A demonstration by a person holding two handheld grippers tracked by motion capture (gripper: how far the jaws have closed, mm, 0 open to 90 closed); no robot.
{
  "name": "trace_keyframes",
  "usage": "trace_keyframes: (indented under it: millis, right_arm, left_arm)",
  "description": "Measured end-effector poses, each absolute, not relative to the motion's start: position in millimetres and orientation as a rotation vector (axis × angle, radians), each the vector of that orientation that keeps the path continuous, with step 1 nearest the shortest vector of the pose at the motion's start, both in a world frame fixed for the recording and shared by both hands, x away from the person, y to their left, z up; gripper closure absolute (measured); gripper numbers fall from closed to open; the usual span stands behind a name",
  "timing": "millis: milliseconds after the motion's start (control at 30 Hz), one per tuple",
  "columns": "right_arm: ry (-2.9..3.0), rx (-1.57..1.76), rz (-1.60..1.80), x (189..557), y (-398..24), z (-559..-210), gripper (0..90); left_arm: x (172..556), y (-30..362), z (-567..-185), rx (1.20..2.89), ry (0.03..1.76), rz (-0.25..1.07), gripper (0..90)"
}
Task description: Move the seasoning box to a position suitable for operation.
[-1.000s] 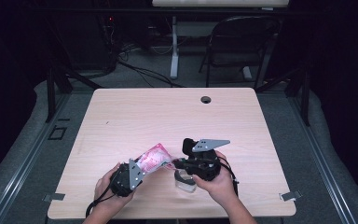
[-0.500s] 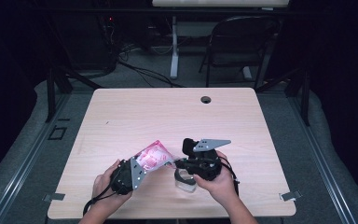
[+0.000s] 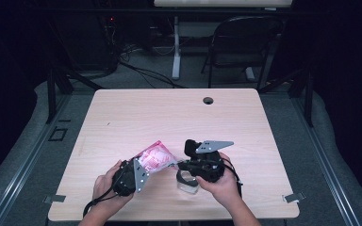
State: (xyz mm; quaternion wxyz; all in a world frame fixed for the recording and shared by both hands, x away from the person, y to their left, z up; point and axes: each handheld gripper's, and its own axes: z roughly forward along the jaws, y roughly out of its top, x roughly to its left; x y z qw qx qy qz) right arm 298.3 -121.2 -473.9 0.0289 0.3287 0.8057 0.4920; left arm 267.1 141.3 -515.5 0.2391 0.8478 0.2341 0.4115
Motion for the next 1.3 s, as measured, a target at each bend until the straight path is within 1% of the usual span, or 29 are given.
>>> trace_keyframes:
  millis: [367, 700, 1300]
  right_arm:
    - [2.499, 1.02, 1.498, 298, -123, -474, 90.0]
    - [2.504, 1.02, 1.481, 298, -123, -475, 90.0]
    - [2.504, 1.023, 1.459, 296, -126, -476, 90.0]
  left_arm:
    - [265, 137, -510, 2.328, 0.609, 1.206, 65.5]
    - [265, 136, -509, 2.339, 0.594, 1.223, 65.6]
    - [263, 131, -503, 2.355, 0.548, 1.302, 65.7]
